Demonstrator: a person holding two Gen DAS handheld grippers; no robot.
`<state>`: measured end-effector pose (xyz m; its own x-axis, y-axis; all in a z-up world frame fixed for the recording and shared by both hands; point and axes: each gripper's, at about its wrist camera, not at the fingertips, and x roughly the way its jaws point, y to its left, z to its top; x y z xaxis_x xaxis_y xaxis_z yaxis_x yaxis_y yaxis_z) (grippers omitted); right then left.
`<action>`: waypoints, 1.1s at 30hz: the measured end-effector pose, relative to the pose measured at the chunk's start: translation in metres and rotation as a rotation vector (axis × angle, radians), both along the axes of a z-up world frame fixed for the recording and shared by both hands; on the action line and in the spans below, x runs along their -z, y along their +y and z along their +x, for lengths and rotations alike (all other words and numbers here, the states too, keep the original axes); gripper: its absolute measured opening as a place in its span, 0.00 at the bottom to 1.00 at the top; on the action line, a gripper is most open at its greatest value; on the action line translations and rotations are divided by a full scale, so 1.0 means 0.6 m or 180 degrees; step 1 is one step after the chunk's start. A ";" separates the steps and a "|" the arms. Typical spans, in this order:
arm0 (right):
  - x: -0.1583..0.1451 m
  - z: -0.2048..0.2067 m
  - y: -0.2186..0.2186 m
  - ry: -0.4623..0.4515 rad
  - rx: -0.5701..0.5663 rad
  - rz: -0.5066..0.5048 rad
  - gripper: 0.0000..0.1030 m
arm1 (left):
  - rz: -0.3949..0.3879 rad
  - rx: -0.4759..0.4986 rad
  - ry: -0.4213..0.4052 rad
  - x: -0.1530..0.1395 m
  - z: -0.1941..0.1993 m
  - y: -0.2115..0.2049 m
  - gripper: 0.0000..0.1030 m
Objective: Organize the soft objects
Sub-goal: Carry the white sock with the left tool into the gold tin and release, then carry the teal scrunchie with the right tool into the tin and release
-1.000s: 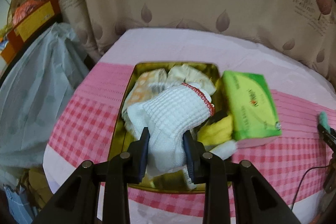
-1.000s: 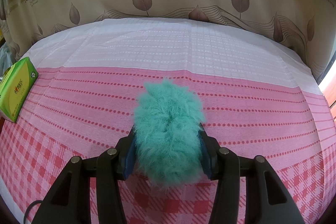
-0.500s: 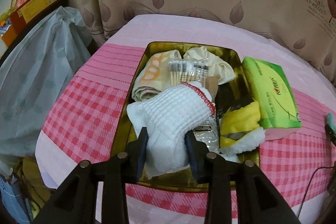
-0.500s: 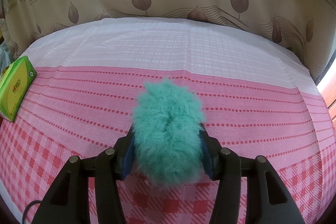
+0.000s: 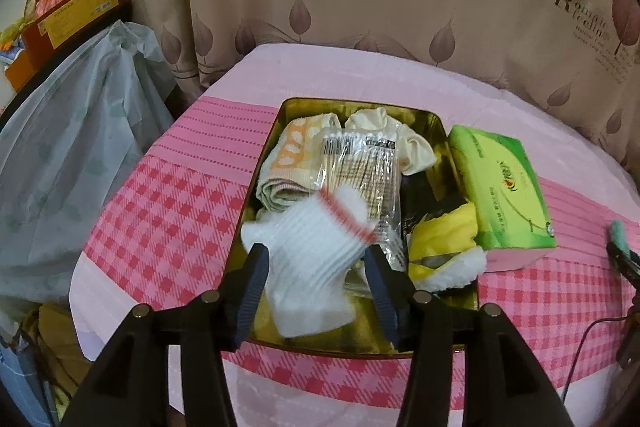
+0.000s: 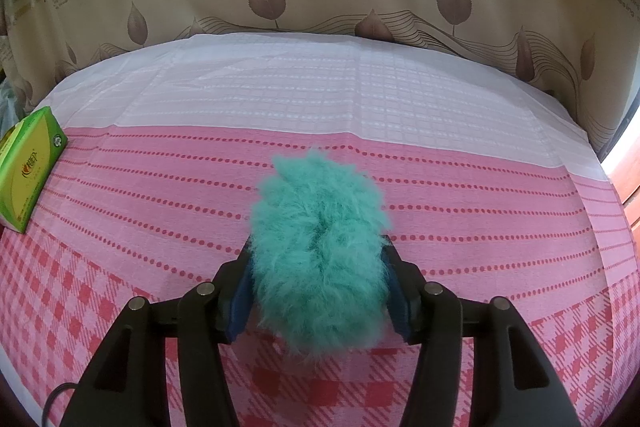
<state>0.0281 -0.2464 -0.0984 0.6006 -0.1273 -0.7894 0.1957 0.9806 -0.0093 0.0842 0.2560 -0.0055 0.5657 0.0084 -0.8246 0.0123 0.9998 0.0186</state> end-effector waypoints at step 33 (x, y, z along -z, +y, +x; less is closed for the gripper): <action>-0.008 0.009 0.007 -0.0008 0.0206 0.0097 0.39 | 0.0308 -0.0050 -0.0311 -0.013 -0.036 -0.035 0.50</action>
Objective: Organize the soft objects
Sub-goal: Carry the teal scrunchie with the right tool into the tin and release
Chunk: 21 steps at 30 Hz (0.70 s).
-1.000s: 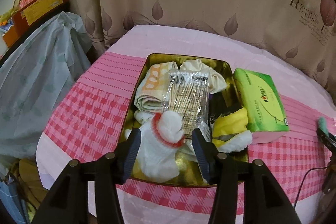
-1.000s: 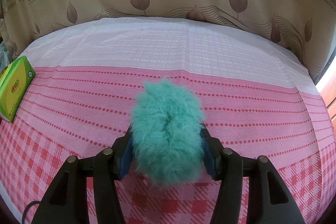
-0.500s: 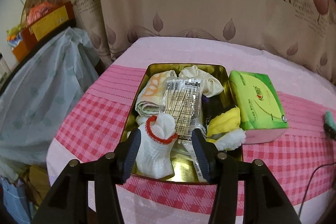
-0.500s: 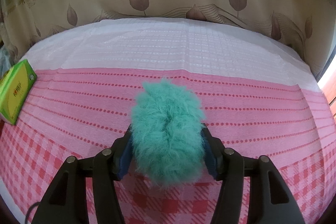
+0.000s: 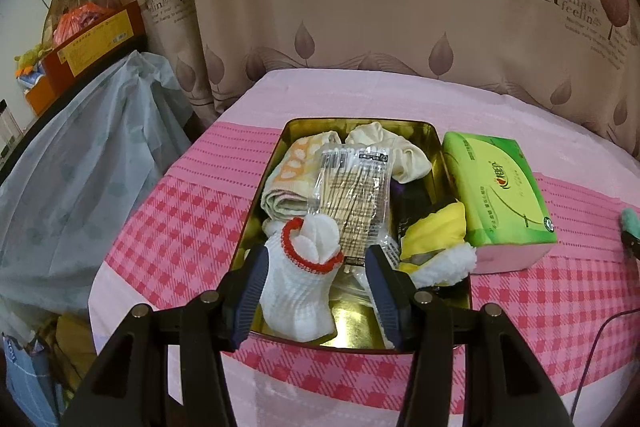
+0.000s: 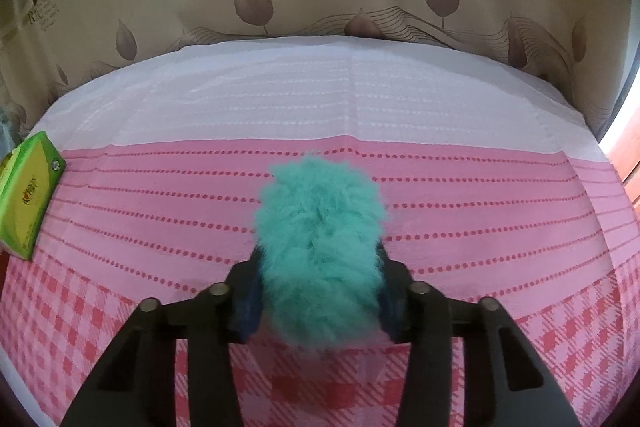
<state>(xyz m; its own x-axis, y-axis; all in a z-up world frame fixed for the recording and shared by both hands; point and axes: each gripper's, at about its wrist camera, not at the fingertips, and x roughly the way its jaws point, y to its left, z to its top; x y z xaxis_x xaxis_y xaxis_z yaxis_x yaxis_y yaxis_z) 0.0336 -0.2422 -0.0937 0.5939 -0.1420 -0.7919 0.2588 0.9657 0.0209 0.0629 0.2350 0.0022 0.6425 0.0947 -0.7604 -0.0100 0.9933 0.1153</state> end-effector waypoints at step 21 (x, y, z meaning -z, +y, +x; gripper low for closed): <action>-0.048 -0.009 0.099 -0.0089 -0.0290 -0.0105 0.25 | -0.0109 -0.0078 0.0038 0.002 0.002 0.018 0.50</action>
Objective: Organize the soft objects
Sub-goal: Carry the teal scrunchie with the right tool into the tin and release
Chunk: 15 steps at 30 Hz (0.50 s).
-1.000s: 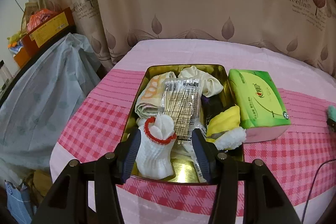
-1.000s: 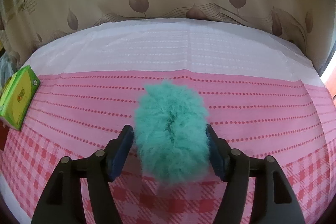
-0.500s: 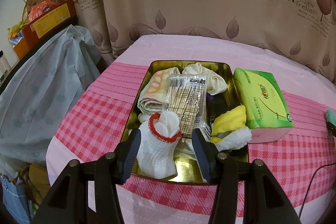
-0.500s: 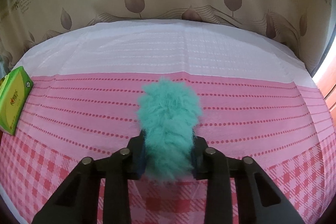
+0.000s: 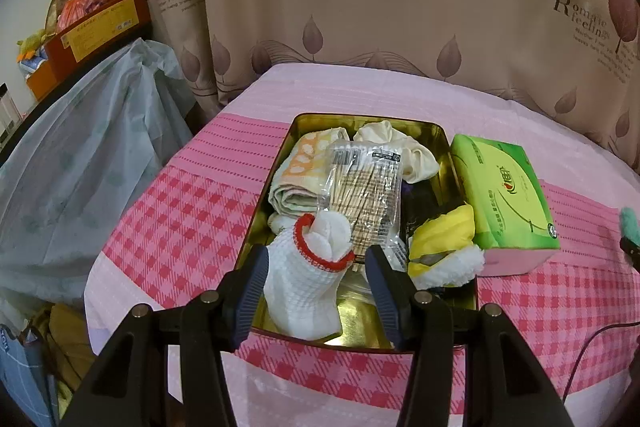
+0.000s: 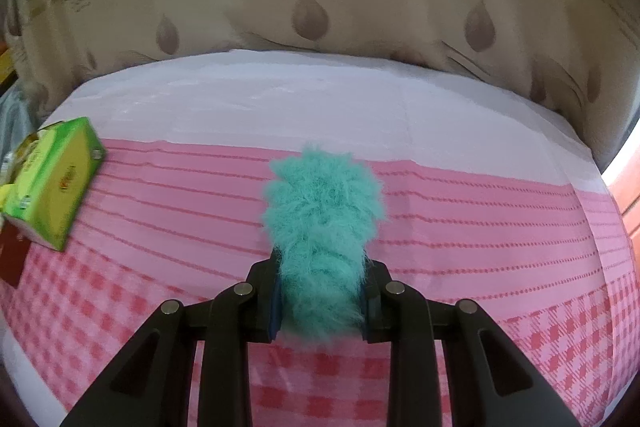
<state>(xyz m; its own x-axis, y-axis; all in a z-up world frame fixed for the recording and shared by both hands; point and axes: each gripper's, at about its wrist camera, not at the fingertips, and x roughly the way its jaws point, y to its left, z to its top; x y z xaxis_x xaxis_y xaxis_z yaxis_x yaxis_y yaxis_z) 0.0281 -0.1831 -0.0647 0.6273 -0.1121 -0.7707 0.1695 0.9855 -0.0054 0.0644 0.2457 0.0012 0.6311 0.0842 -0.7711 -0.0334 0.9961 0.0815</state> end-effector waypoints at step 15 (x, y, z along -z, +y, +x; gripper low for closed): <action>-0.066 0.019 0.166 -0.0174 -0.0713 0.0085 0.25 | 0.0032 -0.0084 -0.0006 0.000 0.001 0.004 0.50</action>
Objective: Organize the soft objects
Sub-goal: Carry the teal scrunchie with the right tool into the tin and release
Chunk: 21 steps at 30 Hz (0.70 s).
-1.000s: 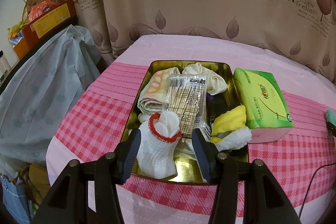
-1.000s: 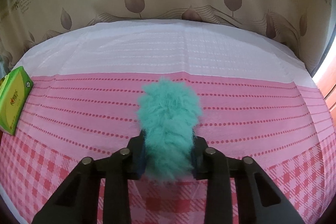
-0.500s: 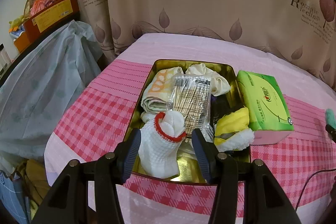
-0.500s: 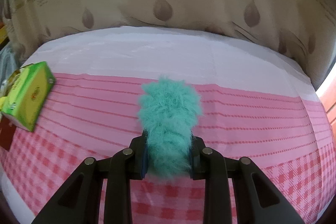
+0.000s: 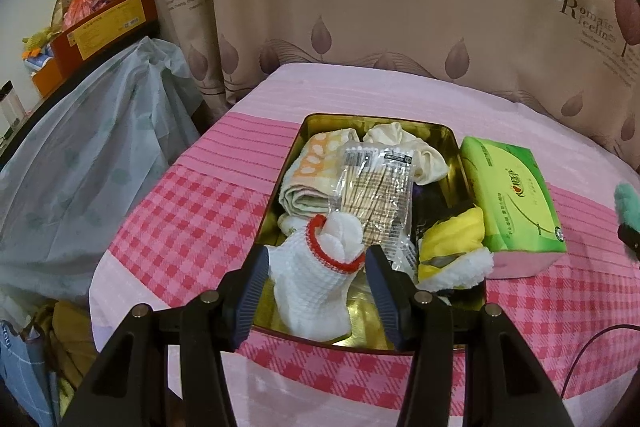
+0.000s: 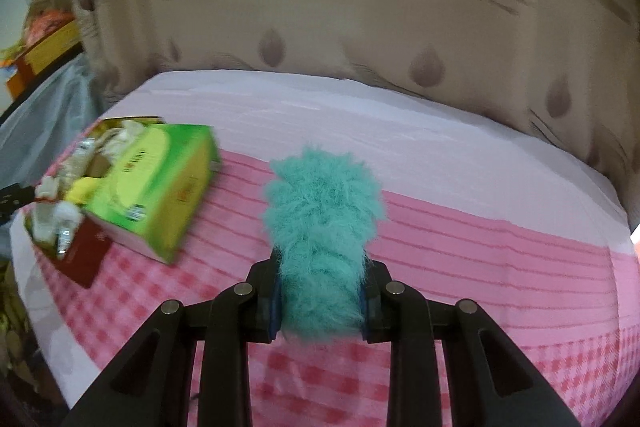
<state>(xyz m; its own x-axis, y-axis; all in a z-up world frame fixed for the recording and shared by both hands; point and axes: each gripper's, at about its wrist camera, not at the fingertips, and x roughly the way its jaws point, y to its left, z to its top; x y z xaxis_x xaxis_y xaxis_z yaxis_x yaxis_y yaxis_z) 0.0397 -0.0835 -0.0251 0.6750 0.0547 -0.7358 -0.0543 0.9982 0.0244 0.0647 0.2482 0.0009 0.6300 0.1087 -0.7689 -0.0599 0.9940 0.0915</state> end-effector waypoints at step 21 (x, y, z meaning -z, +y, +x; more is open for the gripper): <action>-0.035 0.053 0.232 -0.0097 -0.0894 0.0119 0.25 | -0.0006 -0.0189 -0.0153 -0.009 0.002 0.025 0.50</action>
<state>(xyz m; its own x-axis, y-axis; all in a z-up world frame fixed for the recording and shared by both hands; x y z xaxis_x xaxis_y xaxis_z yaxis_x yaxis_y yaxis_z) 0.0718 0.0556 -0.0042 0.6512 0.2695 -0.7094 -0.3300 0.9424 0.0550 0.0658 0.2629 0.0060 0.6587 0.1457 -0.7382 -0.1230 0.9887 0.0854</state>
